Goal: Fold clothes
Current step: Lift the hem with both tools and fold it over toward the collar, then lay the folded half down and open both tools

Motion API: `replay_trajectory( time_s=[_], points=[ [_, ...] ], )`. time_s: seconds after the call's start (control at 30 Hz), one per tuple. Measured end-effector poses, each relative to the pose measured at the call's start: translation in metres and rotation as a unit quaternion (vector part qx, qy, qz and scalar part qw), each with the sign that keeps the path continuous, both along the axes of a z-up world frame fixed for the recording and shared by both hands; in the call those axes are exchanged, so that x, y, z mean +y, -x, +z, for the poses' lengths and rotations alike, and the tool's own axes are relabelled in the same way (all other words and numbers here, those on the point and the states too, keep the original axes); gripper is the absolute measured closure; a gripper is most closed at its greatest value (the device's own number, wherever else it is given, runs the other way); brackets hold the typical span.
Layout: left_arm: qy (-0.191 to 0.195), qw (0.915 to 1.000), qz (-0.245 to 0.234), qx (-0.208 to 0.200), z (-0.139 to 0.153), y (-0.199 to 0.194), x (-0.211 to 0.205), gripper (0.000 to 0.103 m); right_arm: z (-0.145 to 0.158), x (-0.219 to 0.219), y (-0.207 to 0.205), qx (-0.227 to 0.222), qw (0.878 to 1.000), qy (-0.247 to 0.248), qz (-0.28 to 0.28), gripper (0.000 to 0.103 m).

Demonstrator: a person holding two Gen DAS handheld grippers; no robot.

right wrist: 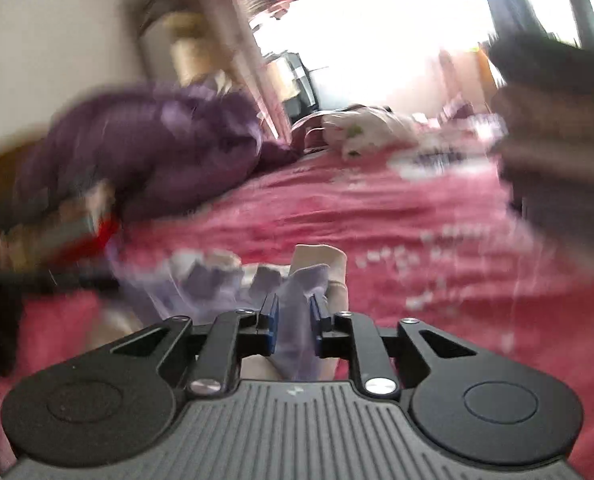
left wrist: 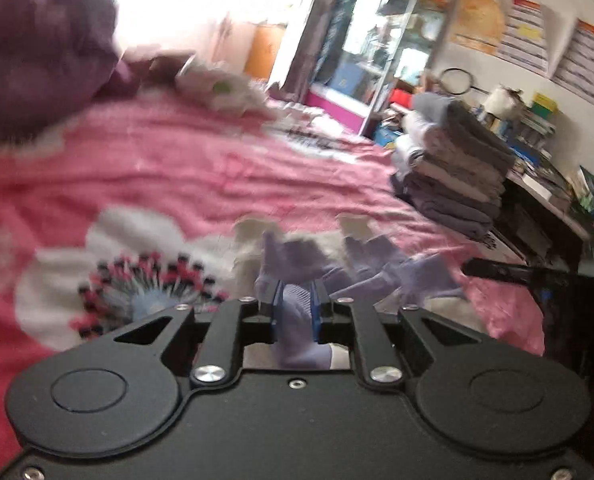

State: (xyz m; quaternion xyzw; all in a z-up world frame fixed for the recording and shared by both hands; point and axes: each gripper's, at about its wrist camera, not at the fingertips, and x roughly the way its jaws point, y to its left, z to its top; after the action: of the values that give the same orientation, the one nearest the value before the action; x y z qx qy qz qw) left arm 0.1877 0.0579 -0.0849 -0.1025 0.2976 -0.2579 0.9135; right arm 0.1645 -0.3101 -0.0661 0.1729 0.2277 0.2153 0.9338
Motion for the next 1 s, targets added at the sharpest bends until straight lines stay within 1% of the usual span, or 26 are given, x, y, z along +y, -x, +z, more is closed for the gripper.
replay_trajectory(
  time_s=[0.03, 0.07, 0.1, 0.13, 0.2, 0.27, 0.43, 0.5, 0.53, 0.57, 0.6, 0.63, 0.67, 0.7, 0.8, 0.93, 1.0],
  points=[
    [0.006, 0.9999, 0.004, 0.008, -0.002, -0.001, 0.003, 0.075, -0.008, -0.006, 0.001, 0.008, 1.0, -0.024, -0.005, 0.077],
    [0.014, 0.9997, 0.008, 0.017, -0.005, 0.0, 0.006, 0.067, -0.015, -0.01, 0.002, 0.017, 0.999, -0.038, -0.01, 0.07],
    [0.022, 0.9993, 0.014, 0.025, -0.007, 0.001, 0.01, 0.063, -0.021, -0.014, 0.003, 0.026, 0.998, -0.052, -0.014, 0.065],
    [0.029, 0.999, 0.016, 0.03, -0.007, 0.003, 0.012, 0.06, -0.026, -0.017, 0.001, 0.036, 0.997, -0.067, -0.015, 0.064],
    [0.04, 0.9983, 0.017, 0.039, -0.007, 0.009, 0.016, 0.058, -0.027, -0.017, -0.005, 0.037, 0.996, -0.083, -0.008, 0.057],
    [0.043, 0.998, 0.01, 0.045, -0.007, 0.013, 0.016, 0.058, -0.025, -0.011, -0.012, 0.034, 0.997, -0.072, 0.004, 0.051],
    [0.031, 0.9976, -0.007, 0.062, -0.013, 0.019, 0.005, 0.058, -0.025, 0.004, -0.017, 0.041, 0.998, -0.039, 0.026, 0.05],
    [0.016, 0.9986, -0.011, 0.05, -0.014, 0.022, -0.001, 0.063, -0.027, 0.007, -0.016, 0.045, 0.998, -0.028, 0.026, 0.05],
    [0.009, 0.9991, -0.014, 0.039, -0.013, 0.024, -0.004, 0.074, -0.027, 0.009, -0.015, 0.046, 0.998, -0.022, 0.026, 0.051],
    [0.003, 0.9995, -0.018, 0.027, -0.01, 0.026, -0.008, 0.08, -0.027, 0.009, -0.014, 0.045, 0.998, -0.018, 0.026, 0.062],
    [-0.002, 0.9996, -0.022, 0.017, -0.008, 0.027, -0.01, 0.083, -0.026, 0.01, -0.013, 0.039, 0.999, -0.015, 0.03, 0.082],
    [-0.004, 0.9996, -0.025, 0.009, -0.006, 0.028, -0.011, 0.088, -0.025, 0.011, -0.012, 0.033, 0.999, -0.008, 0.034, 0.087],
    [-0.006, 0.9996, -0.026, 0.002, -0.004, 0.029, -0.012, 0.091, -0.023, 0.012, -0.011, 0.027, 0.999, -0.005, 0.037, 0.089],
    [-0.008, 0.9996, -0.028, -0.004, -0.003, 0.03, -0.013, 0.091, -0.022, 0.012, -0.01, 0.021, 0.999, -0.005, 0.041, 0.093],
    [0.001, 0.9987, -0.036, -0.035, 0.006, 0.029, -0.015, 0.092, -0.012, 0.012, -0.005, -0.014, 0.999, -0.001, 0.034, 0.094],
    [0.04, 0.9952, -0.037, -0.081, 0.023, 0.019, -0.009, 0.092, 0.004, 0.004, -0.007, -0.063, 0.998, -0.014, 0.023, 0.095],
    [0.06, 0.9925, -0.033, -0.101, 0.03, 0.011, -0.006, 0.093, 0.009, -0.002, -0.012, -0.074, 0.997, -0.027, 0.013, 0.095]
  ],
)
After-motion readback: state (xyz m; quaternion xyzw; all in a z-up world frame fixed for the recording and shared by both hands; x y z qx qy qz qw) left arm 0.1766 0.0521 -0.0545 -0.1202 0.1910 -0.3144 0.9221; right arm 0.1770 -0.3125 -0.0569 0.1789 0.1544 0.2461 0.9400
